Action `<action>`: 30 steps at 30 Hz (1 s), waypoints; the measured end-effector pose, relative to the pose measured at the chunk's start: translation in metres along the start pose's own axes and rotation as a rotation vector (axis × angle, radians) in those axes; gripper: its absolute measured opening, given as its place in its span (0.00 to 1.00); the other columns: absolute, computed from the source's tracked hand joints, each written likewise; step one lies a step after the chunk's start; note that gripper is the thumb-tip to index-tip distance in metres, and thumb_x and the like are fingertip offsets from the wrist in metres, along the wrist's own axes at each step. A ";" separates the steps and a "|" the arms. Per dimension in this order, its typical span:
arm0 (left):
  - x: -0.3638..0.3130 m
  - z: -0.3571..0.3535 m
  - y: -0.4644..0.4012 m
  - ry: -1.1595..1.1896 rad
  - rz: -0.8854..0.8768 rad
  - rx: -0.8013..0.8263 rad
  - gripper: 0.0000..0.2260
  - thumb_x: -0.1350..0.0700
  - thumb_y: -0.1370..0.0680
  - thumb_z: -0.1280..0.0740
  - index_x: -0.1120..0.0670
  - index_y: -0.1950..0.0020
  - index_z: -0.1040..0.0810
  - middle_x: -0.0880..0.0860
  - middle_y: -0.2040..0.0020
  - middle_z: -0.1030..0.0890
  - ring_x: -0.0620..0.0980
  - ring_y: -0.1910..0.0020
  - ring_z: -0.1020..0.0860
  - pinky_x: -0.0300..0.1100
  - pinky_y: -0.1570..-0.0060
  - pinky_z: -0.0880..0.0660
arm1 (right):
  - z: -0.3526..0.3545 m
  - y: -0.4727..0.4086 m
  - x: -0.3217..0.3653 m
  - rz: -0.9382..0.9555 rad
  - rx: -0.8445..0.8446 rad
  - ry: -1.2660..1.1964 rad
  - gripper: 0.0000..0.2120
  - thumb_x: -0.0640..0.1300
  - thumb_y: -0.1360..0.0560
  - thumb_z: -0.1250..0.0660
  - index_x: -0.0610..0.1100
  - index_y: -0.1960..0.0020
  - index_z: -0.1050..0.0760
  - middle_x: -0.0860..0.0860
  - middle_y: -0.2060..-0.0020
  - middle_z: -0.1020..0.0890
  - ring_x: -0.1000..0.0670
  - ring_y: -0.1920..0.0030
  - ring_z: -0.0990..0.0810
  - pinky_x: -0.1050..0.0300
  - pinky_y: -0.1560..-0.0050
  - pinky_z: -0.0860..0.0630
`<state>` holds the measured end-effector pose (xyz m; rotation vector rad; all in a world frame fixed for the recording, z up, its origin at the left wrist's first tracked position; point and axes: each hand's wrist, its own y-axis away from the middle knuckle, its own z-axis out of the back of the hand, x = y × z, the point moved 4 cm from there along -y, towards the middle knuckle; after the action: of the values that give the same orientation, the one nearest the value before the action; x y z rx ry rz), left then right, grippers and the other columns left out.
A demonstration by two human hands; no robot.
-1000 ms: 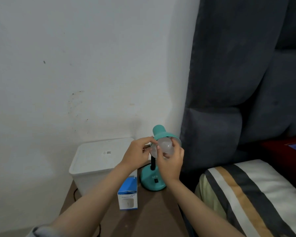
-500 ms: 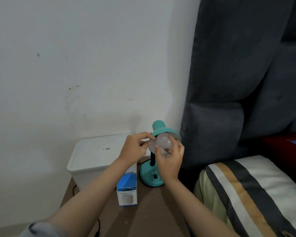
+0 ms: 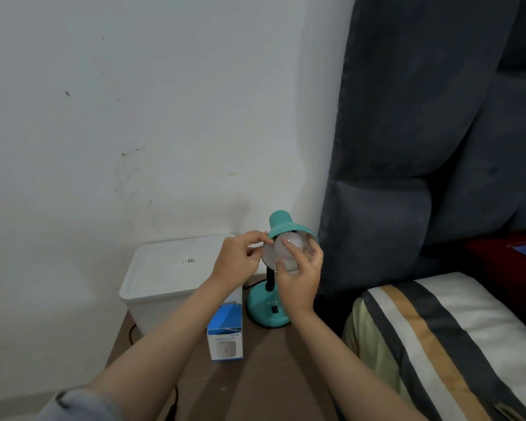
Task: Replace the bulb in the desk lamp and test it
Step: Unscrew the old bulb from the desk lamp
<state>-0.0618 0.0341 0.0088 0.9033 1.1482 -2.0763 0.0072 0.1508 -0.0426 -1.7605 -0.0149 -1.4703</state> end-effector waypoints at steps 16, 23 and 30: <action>0.004 0.001 0.000 -0.054 -0.019 -0.031 0.17 0.67 0.27 0.34 0.42 0.57 0.20 0.43 0.56 0.18 0.62 0.67 0.20 0.57 0.63 0.22 | -0.001 0.002 0.002 -0.069 -0.038 0.012 0.21 0.38 0.31 0.27 0.47 0.39 0.24 0.48 0.37 0.32 0.51 0.36 0.30 0.53 0.36 0.28; 0.003 0.000 0.002 -0.051 -0.015 -0.029 0.14 0.67 0.27 0.34 0.47 0.56 0.19 0.37 0.55 0.19 0.64 0.59 0.19 0.56 0.58 0.20 | -0.003 0.000 0.005 -0.145 -0.052 0.022 0.22 0.44 0.27 0.29 0.46 0.35 0.29 0.46 0.41 0.26 0.53 0.48 0.25 0.77 0.54 0.30; 0.001 0.001 0.001 -0.050 0.011 -0.019 0.19 0.69 0.28 0.34 0.43 0.58 0.21 0.45 0.53 0.19 0.55 0.56 0.18 0.48 0.52 0.20 | -0.001 0.003 0.000 0.027 0.021 0.125 0.25 0.35 0.29 0.30 0.49 0.34 0.28 0.44 0.32 0.35 0.54 0.33 0.34 0.77 0.40 0.36</action>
<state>-0.0620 0.0331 0.0083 0.8425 1.1334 -2.0642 0.0080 0.1483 -0.0439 -1.6434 0.0583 -1.5524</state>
